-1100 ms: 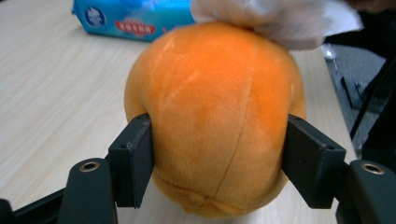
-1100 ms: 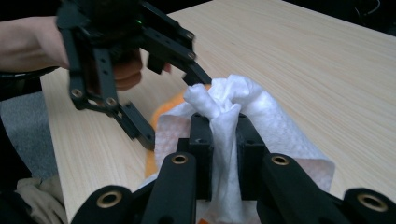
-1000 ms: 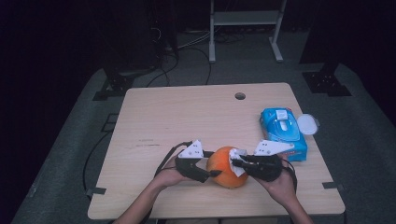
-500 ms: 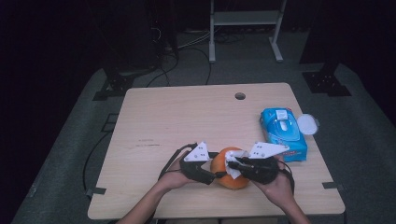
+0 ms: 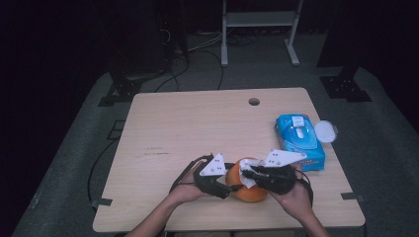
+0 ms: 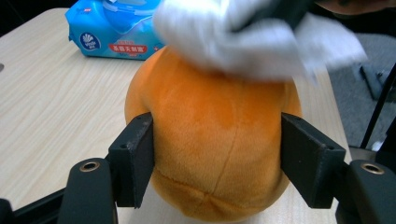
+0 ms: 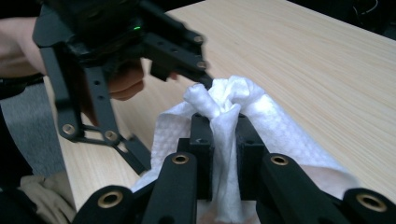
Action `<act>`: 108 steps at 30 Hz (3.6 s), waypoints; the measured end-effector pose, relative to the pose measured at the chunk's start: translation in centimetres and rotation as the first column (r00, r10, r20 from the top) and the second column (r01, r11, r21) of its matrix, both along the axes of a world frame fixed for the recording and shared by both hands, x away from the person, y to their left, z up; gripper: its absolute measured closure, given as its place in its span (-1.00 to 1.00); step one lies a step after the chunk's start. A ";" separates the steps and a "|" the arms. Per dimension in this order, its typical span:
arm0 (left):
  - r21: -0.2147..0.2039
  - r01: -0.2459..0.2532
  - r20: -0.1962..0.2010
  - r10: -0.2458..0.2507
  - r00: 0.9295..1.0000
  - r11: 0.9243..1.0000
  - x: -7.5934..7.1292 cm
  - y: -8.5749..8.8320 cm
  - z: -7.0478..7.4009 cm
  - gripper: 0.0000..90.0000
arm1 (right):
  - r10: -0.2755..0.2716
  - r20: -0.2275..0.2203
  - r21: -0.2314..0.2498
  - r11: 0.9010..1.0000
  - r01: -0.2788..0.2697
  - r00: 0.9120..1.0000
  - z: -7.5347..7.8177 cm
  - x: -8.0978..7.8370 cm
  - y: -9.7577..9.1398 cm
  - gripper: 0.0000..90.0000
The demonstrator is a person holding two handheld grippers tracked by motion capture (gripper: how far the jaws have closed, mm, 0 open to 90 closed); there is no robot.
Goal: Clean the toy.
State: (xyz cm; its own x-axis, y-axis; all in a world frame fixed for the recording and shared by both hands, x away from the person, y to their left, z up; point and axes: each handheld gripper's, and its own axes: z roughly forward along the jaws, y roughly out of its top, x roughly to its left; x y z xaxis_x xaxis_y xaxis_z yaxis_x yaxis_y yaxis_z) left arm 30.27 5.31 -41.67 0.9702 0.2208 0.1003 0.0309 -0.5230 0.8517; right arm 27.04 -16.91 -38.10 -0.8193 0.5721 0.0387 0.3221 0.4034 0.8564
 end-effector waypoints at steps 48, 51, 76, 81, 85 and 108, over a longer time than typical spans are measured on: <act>-0.061 0.008 -0.079 -0.013 0.997 0.998 1.9 1.7 -1.3 -0.56 | -0.044 -0.118 0.025 0.999 0.047 0.992 -3.4 1.9 -2.2 0.78; -0.086 0.007 -0.085 -0.014 0.996 0.996 1.9 1.2 -1.2 -0.57 | -0.013 -0.104 0.024 1.000 0.016 0.995 -3.2 1.5 -1.0 0.78; -0.066 0.008 -0.142 -0.018 0.990 0.998 2.3 1.6 -2.1 -0.45 | -0.095 -0.065 0.029 0.995 0.097 0.993 -3.1 2.1 -2.2 0.78; -0.097 0.018 -0.157 -0.033 0.987 0.995 2.5 1.7 -1.5 -0.56 | -0.088 -0.077 0.038 0.995 0.091 0.993 -3.4 2.3 -1.8 0.78; -0.151 -0.005 -0.153 -0.018 0.988 0.988 2.8 1.9 -0.5 -0.69 | -0.044 -0.039 0.045 0.998 0.046 0.998 -3.0 1.4 -1.2 0.78; -0.096 0.006 -0.185 -0.023 0.982 0.995 2.6 2.6 -2.4 -0.48 | -0.006 -0.044 0.032 0.999 0.007 0.999 -3.0 1.0 -1.5 0.76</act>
